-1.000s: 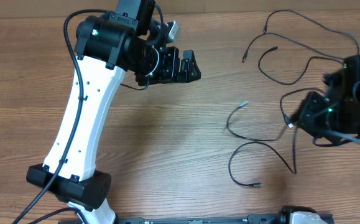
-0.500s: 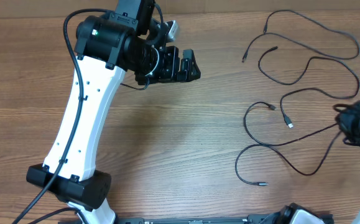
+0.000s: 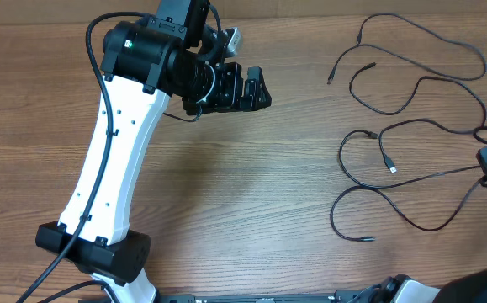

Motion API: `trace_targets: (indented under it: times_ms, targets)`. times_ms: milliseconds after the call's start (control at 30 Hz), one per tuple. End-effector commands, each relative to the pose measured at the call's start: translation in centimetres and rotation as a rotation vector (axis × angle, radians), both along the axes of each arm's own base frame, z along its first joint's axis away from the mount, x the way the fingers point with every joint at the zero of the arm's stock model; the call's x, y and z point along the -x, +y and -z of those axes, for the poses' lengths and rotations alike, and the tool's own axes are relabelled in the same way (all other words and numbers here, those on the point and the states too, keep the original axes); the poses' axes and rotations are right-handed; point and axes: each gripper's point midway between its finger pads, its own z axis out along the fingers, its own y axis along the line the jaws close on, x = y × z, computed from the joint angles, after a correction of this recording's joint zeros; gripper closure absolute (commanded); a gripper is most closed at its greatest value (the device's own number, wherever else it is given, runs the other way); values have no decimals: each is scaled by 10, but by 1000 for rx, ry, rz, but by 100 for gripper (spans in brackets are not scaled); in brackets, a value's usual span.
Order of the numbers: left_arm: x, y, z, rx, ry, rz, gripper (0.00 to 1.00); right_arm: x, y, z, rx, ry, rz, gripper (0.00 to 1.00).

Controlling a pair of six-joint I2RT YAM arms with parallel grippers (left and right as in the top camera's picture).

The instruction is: Untangle cables

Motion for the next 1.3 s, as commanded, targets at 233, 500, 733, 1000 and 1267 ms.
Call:
trace_targets:
  times_ms: [233, 500, 733, 1000, 1267]
  targets:
    - [-1, 1, 3, -8, 5, -2, 1, 7, -32, 27, 79, 116, 162, 82]
    - [1, 2, 5, -18, 6, 12, 1, 16, -48, 37, 143, 187, 242, 41]
    - [0, 3, 5, -21, 2, 10, 0, 0, -32, 45, 29, 113, 220, 8]
    - [0, 3, 5, -21, 2, 10, 0, -40, 29, 49, -283, -50, -53, 7]
    - [0, 3, 5, -21, 3, 10, 0, 20, 2, 65, -100, 219, 141, 15]
